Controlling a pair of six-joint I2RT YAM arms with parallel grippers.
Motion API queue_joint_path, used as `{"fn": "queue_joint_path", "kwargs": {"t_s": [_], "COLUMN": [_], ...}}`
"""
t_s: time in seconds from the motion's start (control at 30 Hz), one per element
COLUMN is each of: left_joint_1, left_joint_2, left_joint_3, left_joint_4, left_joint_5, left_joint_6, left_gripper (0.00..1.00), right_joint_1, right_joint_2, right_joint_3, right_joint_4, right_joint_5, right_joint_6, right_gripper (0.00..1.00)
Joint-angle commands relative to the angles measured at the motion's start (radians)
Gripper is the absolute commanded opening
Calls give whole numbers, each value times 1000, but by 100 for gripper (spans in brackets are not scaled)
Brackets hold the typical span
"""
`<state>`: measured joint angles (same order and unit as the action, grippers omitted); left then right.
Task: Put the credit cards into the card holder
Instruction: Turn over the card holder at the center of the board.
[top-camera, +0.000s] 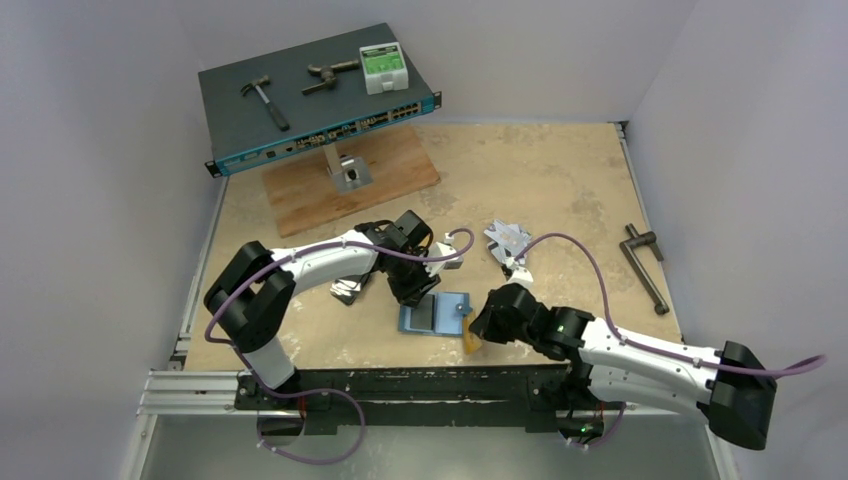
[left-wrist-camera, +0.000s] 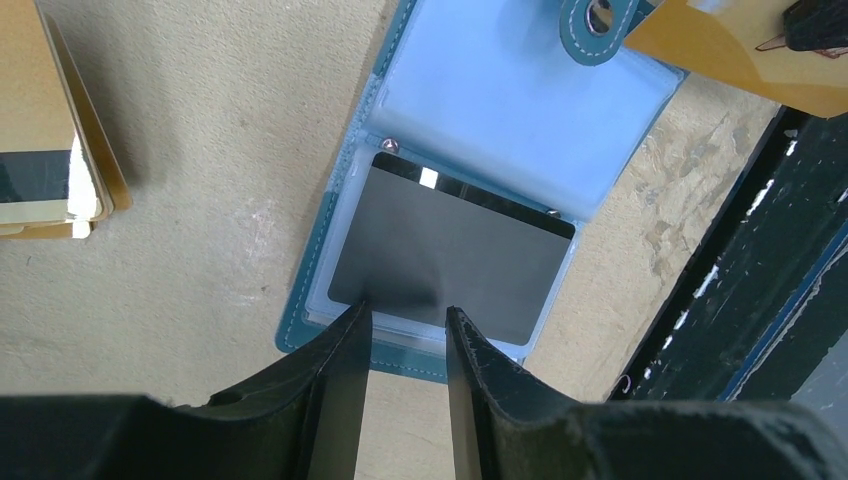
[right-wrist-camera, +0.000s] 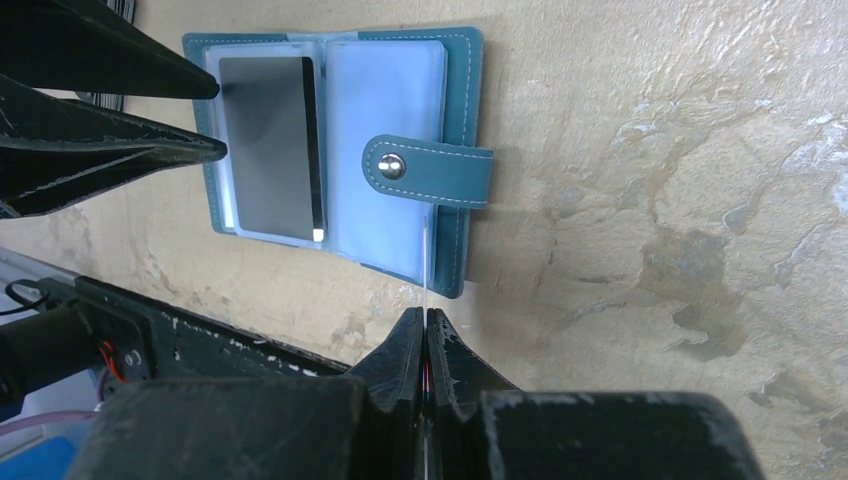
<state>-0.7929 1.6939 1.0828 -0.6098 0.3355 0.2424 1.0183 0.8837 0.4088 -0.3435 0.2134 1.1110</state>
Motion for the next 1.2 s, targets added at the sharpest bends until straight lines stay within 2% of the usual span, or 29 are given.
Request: {"fn": "queue_joint_path", "kwargs": {"t_s": [0.0,0.47,0.8,1.0,1.17], "left_joint_1": [-3,-3,21,135,192], "left_joint_2": [-36,-79,-114,-55,-13], "left_joint_3": [13,8,29,37,12], "left_joint_4": [23,7,-102,-146,-104], "left_joint_5": [0,-24,-55,53,230], "left_joint_6": [-23,-14,-80,-217,-324], "left_gripper": [32,32,31,34,39], "right_joint_1": [-7,-6,-6,-6,-6], "right_joint_2": [6,1,-30,-43,-26], "right_joint_3": [-7,-51,-54,-62,-82], "right_joint_4": [42,52,48,56,91], "right_joint_5": [-3,-20,-26,-26,-44], "right_joint_6": [9,30,34,35,42], "right_gripper": [0,0,0,0,0]}}
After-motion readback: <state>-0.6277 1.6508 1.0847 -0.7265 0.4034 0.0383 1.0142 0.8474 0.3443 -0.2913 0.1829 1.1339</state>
